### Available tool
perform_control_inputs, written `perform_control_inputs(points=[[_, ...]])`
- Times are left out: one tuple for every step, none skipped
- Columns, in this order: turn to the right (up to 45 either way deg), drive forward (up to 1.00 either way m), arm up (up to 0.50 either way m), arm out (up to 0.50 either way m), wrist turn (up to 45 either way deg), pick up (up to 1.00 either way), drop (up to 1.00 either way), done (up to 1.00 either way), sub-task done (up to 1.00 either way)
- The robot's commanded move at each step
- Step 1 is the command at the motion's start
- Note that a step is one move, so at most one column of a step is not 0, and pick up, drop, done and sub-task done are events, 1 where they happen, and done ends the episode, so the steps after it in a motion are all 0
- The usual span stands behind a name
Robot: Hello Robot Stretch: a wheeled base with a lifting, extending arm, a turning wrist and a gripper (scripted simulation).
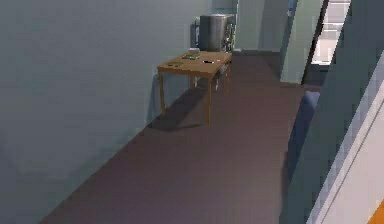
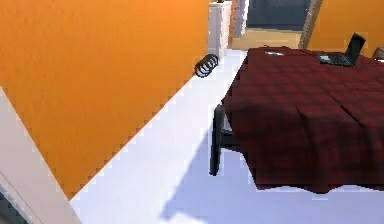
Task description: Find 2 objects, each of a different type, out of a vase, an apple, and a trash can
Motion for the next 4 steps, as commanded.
perform_control_inputs(points=[[0.0, 0.4, 0.0, 0.0, 0.0, 0.0, 0.0, 0.0, 0.0], [24.0, 0.0, 0.0, 0.0, 0.0, 0.0, 0.0, 0.0, 0.0], [0.0, 1.0, 0.0, 0.0, 0.0, 0.0, 0.0, 0.0, 0.0], [0.0, 0.9, 0.0, 0.0, 0.0, 0.0, 0.0, 0.0, 0.0]])
